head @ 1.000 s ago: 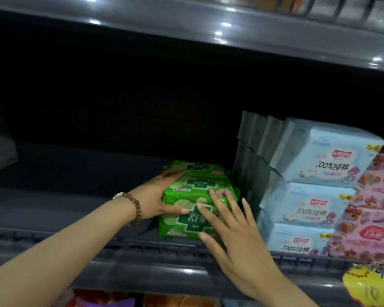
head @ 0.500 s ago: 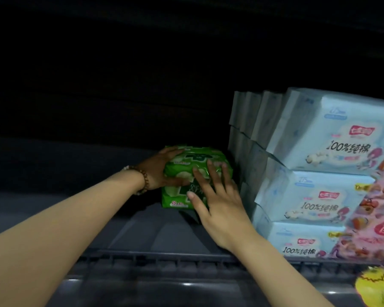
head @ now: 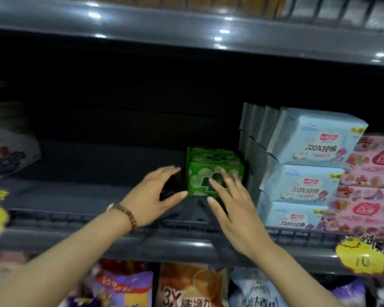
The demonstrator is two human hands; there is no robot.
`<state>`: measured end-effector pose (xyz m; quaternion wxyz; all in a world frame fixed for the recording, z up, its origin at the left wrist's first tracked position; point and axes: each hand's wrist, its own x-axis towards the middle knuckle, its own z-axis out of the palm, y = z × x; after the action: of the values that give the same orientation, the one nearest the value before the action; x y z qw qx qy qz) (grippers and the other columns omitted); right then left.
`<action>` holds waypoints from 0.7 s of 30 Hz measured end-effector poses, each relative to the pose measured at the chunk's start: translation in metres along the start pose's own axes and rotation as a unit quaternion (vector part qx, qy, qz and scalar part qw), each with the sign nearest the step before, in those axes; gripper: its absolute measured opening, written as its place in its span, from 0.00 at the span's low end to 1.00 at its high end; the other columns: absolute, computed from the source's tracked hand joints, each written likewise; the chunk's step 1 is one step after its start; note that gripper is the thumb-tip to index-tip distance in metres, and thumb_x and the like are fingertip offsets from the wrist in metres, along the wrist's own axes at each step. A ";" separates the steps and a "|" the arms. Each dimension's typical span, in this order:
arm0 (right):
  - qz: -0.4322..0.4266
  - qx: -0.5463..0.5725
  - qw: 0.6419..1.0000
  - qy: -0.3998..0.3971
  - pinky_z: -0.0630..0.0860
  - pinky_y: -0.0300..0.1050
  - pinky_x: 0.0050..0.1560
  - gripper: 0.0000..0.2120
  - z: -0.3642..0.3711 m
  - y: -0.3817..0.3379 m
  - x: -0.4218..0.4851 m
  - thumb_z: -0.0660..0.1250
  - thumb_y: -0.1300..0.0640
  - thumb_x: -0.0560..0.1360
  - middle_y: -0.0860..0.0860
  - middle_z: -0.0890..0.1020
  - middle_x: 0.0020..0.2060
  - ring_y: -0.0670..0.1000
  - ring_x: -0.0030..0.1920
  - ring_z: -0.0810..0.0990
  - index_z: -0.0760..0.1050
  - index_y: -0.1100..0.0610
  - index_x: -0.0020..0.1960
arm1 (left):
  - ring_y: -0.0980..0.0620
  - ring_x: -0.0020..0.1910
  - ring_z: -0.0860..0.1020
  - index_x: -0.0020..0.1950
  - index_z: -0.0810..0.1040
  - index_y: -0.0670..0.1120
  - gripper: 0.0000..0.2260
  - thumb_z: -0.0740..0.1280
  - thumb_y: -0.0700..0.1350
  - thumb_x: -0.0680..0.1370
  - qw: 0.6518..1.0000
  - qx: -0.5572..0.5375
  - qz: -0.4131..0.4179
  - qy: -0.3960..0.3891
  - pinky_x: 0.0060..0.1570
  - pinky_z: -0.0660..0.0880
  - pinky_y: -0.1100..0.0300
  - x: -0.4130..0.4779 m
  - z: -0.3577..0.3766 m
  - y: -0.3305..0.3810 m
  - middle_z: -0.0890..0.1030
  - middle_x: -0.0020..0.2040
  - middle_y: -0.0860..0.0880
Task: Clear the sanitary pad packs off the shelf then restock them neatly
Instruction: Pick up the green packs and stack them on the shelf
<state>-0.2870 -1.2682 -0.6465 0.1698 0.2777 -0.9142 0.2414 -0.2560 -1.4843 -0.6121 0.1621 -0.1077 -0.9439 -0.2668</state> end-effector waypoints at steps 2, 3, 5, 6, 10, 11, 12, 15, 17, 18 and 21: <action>0.005 0.035 0.999 -0.018 0.37 0.38 0.73 0.29 0.000 -0.023 -0.028 0.38 0.32 0.75 0.33 0.39 0.73 0.37 0.73 0.32 0.50 0.37 0.74 | 0.64 0.67 0.58 0.74 0.58 0.57 0.28 0.61 0.59 0.76 0.999 -0.023 0.000 0.032 0.65 0.56 0.71 -0.046 0.002 0.005 0.62 0.67 0.62; 0.018 0.055 0.998 -0.036 0.37 0.38 0.73 0.26 0.003 -0.035 -0.042 0.40 0.33 0.76 0.31 0.38 0.73 0.35 0.72 0.32 0.50 0.35 0.73 | 0.66 0.65 0.58 0.73 0.58 0.58 0.26 0.62 0.57 0.77 0.998 -0.041 -0.004 0.042 0.63 0.57 0.72 -0.068 0.006 0.006 0.62 0.64 0.64; 0.051 0.110 0.991 -0.059 0.40 0.38 0.73 0.24 0.015 -0.053 -0.073 0.44 0.33 0.75 0.29 0.39 0.72 0.34 0.72 0.33 0.52 0.32 0.71 | 0.68 0.63 0.60 0.70 0.60 0.61 0.23 0.62 0.59 0.77 0.996 -0.070 -0.017 0.049 0.60 0.56 0.78 -0.107 0.018 0.004 0.63 0.61 0.68; 0.063 0.138 0.986 -0.066 0.42 0.39 0.73 0.24 0.024 -0.060 -0.090 0.46 0.34 0.74 0.29 0.40 0.72 0.34 0.73 0.35 0.54 0.32 0.70 | 0.68 0.63 0.62 0.68 0.62 0.62 0.22 0.63 0.60 0.76 0.995 -0.079 -0.024 0.049 0.60 0.56 0.79 -0.126 0.026 0.000 0.64 0.60 0.69; 0.136 0.213 0.962 -0.106 0.47 0.26 0.69 0.28 0.074 -0.077 -0.158 0.53 0.35 0.74 0.37 0.49 0.75 0.38 0.75 0.45 0.62 0.42 0.72 | 0.60 0.64 0.68 0.63 0.65 0.62 0.17 0.66 0.52 0.77 0.987 -0.126 -0.103 0.012 0.66 0.65 0.65 -0.204 0.061 -0.023 0.70 0.62 0.61; 0.175 0.249 0.946 -0.115 0.50 0.25 0.67 0.29 0.089 -0.079 -0.175 0.54 0.33 0.73 0.40 0.52 0.76 0.40 0.75 0.49 0.63 0.44 0.71 | 0.60 0.64 0.68 0.64 0.65 0.60 0.17 0.65 0.49 0.78 0.982 -0.137 -0.127 -0.001 0.65 0.64 0.66 -0.223 0.068 -0.029 0.70 0.62 0.61; 0.231 0.281 0.922 -0.135 0.54 0.29 0.69 0.30 0.105 -0.080 -0.192 0.57 0.32 0.72 0.44 0.54 0.76 0.42 0.75 0.51 0.62 0.44 0.70 | 0.61 0.64 0.68 0.66 0.66 0.57 0.17 0.65 0.47 0.78 0.978 -0.143 -0.151 -0.017 0.63 0.63 0.70 -0.241 0.075 -0.034 0.69 0.62 0.61; 0.391 0.327 0.833 -0.216 0.63 0.45 0.70 0.30 0.139 -0.086 -0.229 0.67 0.44 0.75 0.51 0.63 0.73 0.51 0.72 0.63 0.59 0.50 0.72 | 0.60 0.64 0.69 0.71 0.64 0.51 0.21 0.62 0.50 0.79 0.958 -0.147 -0.236 -0.077 0.59 0.63 0.74 -0.288 0.092 -0.047 0.68 0.62 0.61; 0.478 0.409 0.738 -0.244 0.72 0.46 0.59 0.20 0.152 -0.094 -0.249 0.69 0.51 0.75 0.51 0.76 0.58 0.52 0.60 0.76 0.66 0.53 0.62 | 0.53 0.70 0.66 0.75 0.58 0.48 0.25 0.61 0.52 0.80 0.926 -0.177 -0.309 -0.123 0.62 0.64 0.66 -0.313 0.105 -0.055 0.65 0.68 0.56; 0.509 0.451 0.689 -0.252 0.75 0.47 0.55 0.17 0.158 -0.100 -0.258 0.71 0.53 0.73 0.51 0.80 0.52 0.53 0.53 0.80 0.69 0.56 0.56 | 0.51 0.71 0.65 0.76 0.56 0.47 0.27 0.61 0.52 0.80 0.905 -0.201 -0.347 -0.144 0.63 0.64 0.64 -0.323 0.112 -0.060 0.64 0.71 0.53; 0.539 0.476 0.644 -0.261 0.80 0.54 0.53 0.37 0.187 -0.101 -0.287 0.81 0.45 0.59 0.55 0.84 0.51 0.56 0.49 0.84 0.72 0.55 0.63 | 0.48 0.64 0.74 0.75 0.61 0.45 0.33 0.65 0.60 0.75 0.798 -0.311 -0.472 -0.210 0.64 0.69 0.59 -0.339 0.133 -0.073 0.72 0.68 0.47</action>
<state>-0.0346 -1.3198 -0.8934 -0.3915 -0.1700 -0.6675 0.6101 0.0031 -1.5134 -0.8771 -0.2279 0.2530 -0.7551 -0.5603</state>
